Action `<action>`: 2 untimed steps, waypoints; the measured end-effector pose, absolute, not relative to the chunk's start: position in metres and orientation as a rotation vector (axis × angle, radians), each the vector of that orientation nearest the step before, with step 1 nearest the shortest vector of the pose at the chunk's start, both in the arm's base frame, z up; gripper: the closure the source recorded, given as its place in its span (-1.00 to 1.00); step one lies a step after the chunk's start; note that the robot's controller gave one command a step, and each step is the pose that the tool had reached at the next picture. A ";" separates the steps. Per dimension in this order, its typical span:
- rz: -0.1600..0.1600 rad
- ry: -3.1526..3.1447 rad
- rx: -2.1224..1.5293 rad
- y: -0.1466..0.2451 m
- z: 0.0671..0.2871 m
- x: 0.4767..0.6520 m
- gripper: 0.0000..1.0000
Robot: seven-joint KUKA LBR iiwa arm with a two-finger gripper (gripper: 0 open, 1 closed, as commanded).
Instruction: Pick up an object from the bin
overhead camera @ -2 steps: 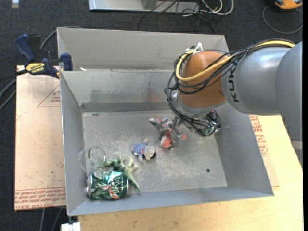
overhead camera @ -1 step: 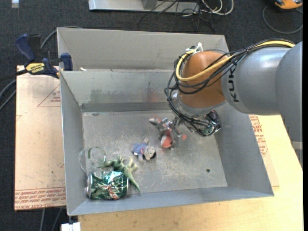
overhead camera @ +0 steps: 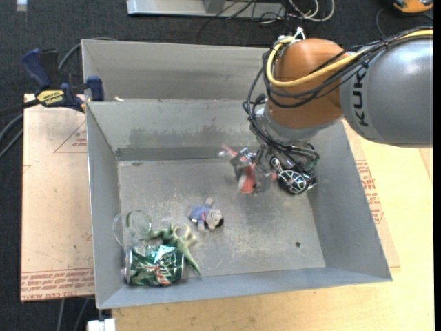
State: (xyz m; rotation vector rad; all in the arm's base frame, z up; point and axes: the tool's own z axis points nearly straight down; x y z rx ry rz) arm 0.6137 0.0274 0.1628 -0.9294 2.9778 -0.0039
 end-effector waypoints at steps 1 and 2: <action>0.002 2.991 -0.926 0.022 0.111 0.621 1.00; 0.000 2.990 -0.899 0.028 0.222 0.612 1.00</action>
Offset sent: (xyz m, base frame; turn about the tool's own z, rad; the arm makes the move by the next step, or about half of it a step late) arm -0.0065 0.0020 0.1065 0.0301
